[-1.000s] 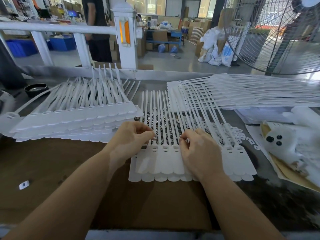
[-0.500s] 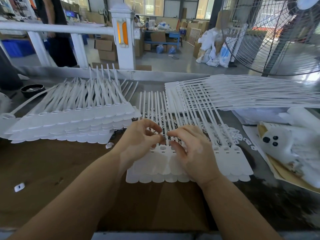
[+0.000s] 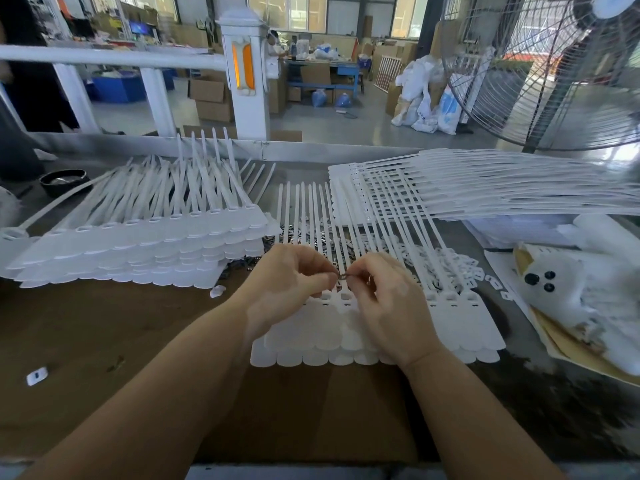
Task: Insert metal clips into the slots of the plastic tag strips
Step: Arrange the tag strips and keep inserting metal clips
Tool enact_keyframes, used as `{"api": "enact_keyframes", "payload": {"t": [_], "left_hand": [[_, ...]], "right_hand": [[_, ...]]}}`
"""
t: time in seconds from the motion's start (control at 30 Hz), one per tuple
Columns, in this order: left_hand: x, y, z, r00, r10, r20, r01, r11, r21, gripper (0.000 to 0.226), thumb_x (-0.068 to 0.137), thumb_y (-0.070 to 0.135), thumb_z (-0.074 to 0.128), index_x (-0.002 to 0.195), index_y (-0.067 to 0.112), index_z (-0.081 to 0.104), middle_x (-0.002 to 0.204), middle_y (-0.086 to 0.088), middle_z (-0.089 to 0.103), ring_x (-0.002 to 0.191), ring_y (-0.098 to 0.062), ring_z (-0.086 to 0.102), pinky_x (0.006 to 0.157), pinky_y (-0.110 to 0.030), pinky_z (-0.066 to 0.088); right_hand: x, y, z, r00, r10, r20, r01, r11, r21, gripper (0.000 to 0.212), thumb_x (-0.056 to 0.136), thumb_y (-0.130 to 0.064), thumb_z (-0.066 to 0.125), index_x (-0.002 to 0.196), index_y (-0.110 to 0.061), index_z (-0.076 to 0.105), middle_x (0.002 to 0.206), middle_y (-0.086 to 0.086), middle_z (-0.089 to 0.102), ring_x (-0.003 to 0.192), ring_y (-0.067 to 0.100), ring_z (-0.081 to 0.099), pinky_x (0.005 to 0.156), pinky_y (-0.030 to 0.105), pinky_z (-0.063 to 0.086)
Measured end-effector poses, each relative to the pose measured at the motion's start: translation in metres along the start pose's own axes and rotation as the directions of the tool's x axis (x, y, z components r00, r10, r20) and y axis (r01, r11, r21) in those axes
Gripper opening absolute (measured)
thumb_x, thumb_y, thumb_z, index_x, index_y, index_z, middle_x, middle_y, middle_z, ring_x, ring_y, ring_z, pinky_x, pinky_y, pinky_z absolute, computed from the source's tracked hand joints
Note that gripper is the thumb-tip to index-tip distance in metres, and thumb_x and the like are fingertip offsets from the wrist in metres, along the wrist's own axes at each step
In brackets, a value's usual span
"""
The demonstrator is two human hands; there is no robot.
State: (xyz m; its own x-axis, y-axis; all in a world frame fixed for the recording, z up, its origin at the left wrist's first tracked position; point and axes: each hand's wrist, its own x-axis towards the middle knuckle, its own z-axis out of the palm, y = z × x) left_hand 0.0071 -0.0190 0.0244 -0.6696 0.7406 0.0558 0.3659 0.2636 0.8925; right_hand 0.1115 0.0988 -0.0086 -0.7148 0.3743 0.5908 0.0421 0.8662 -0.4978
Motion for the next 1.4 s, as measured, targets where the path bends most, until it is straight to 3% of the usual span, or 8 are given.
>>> {"api": "enact_keyframes", "payload": {"t": [0.27, 0.43, 0.6, 0.73, 0.87, 1.0, 1.23, 1.4], "left_hand": [[0.003, -0.002, 0.007, 0.992, 0.126, -0.013, -0.121, 0.976, 0.181, 0.006, 0.084, 0.018, 0.068, 0.081, 0.023, 0.07, 0.073, 0.013, 0.064, 0.059, 0.01, 0.051, 0.059, -0.011, 0.036], [0.006, 0.0, 0.005, 0.992, 0.121, 0.034, -0.125, 0.946, 0.3, 0.008, 0.09, 0.019, 0.061, 0.085, 0.02, 0.067, 0.08, 0.007, 0.064, 0.067, -0.002, 0.052, 0.061, -0.018, 0.04], [0.012, -0.001, -0.017, 0.999, 0.034, 0.021, -0.039, 0.945, 0.325, 0.006, 0.089, 0.019, 0.061, 0.087, 0.021, 0.067, 0.08, 0.009, 0.064, 0.075, -0.007, 0.057, 0.066, -0.021, 0.043], [0.014, 0.0, -0.031, 0.995, -0.048, 0.088, 0.007, 0.908, 0.419, 0.009, 0.088, 0.02, 0.063, 0.091, 0.016, 0.071, 0.085, 0.004, 0.066, 0.077, -0.013, 0.06, 0.061, -0.018, 0.045], [0.015, 0.003, -0.035, 0.98, -0.095, 0.174, -0.007, 0.861, 0.508, 0.012, 0.087, 0.023, 0.065, 0.093, 0.017, 0.073, 0.086, 0.006, 0.065, 0.074, -0.004, 0.056, 0.057, -0.015, 0.041], [0.018, 0.006, -0.035, 0.967, -0.124, 0.224, -0.029, 0.816, 0.577, 0.015, 0.087, 0.025, 0.064, 0.096, 0.018, 0.073, 0.08, 0.009, 0.063, 0.069, -0.002, 0.053, 0.055, -0.013, 0.038], [0.021, 0.006, -0.034, 0.962, -0.149, 0.23, -0.007, 0.825, 0.565, 0.014, 0.083, 0.024, 0.069, 0.093, 0.017, 0.074, 0.076, 0.013, 0.061, 0.07, -0.002, 0.054, 0.056, -0.012, 0.04], [0.019, 0.003, -0.032, 0.98, -0.144, 0.139, 0.061, 0.876, 0.478, 0.005, 0.077, 0.021, 0.075, 0.074, 0.024, 0.072, 0.076, 0.011, 0.064, 0.077, -0.008, 0.059, 0.062, -0.018, 0.047]], "right_hand": [[0.001, 0.002, 0.001, 0.994, 0.063, 0.09, -0.065, 0.998, 0.015, 0.007, 0.088, -0.012, 0.057, 0.083, -0.017, 0.058, 0.077, -0.015, 0.051, 0.075, 0.0, 0.044, 0.068, 0.009, 0.032], [0.001, 0.003, 0.0, 0.991, 0.063, 0.118, -0.069, 0.997, 0.046, 0.005, 0.088, -0.015, 0.06, 0.084, -0.018, 0.061, 0.077, -0.018, 0.052, 0.075, -0.005, 0.044, 0.067, 0.012, 0.032], [0.002, 0.002, -0.001, 0.993, 0.046, 0.11, -0.049, 0.999, 0.024, 0.005, 0.086, -0.016, 0.062, 0.081, -0.017, 0.062, 0.077, -0.012, 0.056, 0.074, 0.003, 0.047, 0.067, 0.016, 0.036], [0.001, 0.002, -0.001, 0.991, 0.04, 0.129, -0.034, 0.998, -0.05, 0.005, 0.083, -0.015, 0.065, 0.08, -0.018, 0.062, 0.076, -0.015, 0.052, 0.074, 0.003, 0.046, 0.067, 0.011, 0.033], [0.002, 0.002, -0.001, 0.992, 0.04, 0.123, -0.033, 0.998, -0.058, 0.005, 0.083, -0.015, 0.065, 0.08, -0.019, 0.063, 0.076, -0.015, 0.052, 0.073, 0.002, 0.045, 0.067, 0.009, 0.033], [0.001, 0.003, 0.0, 0.991, 0.037, 0.127, -0.03, 0.998, -0.062, 0.004, 0.083, -0.016, 0.065, 0.081, -0.019, 0.063, 0.076, -0.015, 0.052, 0.074, 0.003, 0.046, 0.068, 0.017, 0.036], [0.002, 0.003, -0.001, 0.991, 0.031, 0.133, -0.022, 0.997, -0.07, 0.005, 0.084, -0.016, 0.064, 0.081, -0.02, 0.063, 0.076, -0.016, 0.052, 0.073, -0.001, 0.044, 0.067, 0.01, 0.034], [0.001, 0.003, -0.001, 0.991, 0.036, 0.125, -0.029, 0.998, -0.057, 0.005, 0.083, -0.015, 0.065, 0.08, -0.019, 0.063, 0.075, -0.016, 0.051, 0.07, -0.003, 0.043, 0.066, 0.01, 0.034]]}}
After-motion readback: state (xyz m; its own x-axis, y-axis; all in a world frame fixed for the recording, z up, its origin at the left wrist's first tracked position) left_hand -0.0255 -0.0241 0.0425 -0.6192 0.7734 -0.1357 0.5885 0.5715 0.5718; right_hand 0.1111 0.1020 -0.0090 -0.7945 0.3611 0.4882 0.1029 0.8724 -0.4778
